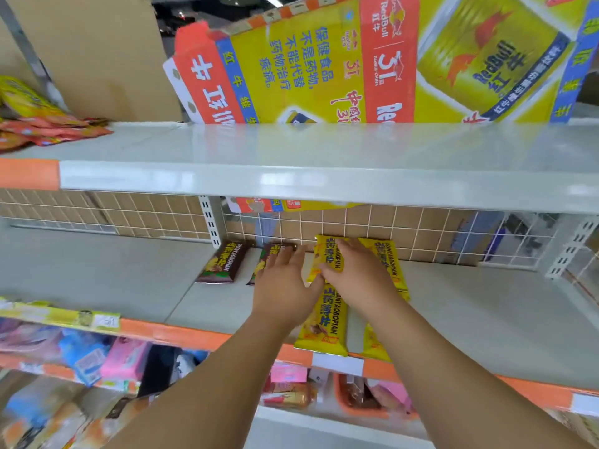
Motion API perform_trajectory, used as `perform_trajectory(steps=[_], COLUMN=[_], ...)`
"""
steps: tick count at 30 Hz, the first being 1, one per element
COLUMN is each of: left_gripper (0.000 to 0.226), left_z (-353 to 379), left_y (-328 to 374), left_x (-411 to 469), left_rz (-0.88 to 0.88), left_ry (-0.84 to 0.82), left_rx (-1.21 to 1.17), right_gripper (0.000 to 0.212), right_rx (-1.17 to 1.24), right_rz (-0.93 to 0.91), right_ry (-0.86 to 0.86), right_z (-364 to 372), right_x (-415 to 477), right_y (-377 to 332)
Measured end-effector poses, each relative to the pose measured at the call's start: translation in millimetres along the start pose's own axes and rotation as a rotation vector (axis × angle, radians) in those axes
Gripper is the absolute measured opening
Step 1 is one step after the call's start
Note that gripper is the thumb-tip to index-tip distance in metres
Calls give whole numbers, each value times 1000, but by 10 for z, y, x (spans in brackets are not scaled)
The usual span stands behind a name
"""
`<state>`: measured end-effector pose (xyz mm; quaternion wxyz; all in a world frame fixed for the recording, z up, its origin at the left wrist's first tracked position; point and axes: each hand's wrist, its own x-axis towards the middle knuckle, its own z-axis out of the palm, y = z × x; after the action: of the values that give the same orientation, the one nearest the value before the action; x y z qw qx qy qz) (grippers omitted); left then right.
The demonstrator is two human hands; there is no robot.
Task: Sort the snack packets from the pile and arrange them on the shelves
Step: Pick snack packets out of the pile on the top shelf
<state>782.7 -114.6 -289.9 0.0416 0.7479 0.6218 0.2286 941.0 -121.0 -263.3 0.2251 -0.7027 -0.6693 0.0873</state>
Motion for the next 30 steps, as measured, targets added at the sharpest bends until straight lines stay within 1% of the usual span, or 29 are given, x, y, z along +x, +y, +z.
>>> perform_trajectory(steps=[3,6,9,11,13,16,18,20,23,27,30], left_gripper=[83,74,76,73,67,74,70,65,68,70,74], left_z=[-223,-507,-870,-1176,-1531,-2161,-2614,-3041,-3694,-4395,-4709], left_y=[-194,-429,-711,-925,-1169,-1578,-1851,-2089,-2364,-2609,-2727], left_x=[-202,-431,-680,-845,-950,-1141,-1273,-1375,-1474,-1543,-1555], left_rz=[-38,-81,-102,-105,-114,-141,-151,-162,-172,-167,-167], left_ry=[43,85,129,159,192,262,339,411,482,547,564], left_rx=[17,16,35,50,65,89,102,113,124,175,188], right_gripper=[67,65,58,59,60,64,67,65,62,56,55], right_rx=[6,49,35,44,89,127,147,163,177,188,200], right_rz=[-63,-110,-161,-182,-199,-281,-348,-399,-453,-534,-539], right_ry=[-28,-61,-36,-33,-24,-14,-3,29,88,155,183], right_z=[5,42,51,36,22,-11,-96,-216,-480,-814,-972], right_x=[-147,-320,-534,-704,-835,-999,-1100,-1168,-1222,-1224,-1153], right_y=[-289,-620,-1032,-1391,-1794,-2482,-2969,-3416,-4025,-4600,-4839])
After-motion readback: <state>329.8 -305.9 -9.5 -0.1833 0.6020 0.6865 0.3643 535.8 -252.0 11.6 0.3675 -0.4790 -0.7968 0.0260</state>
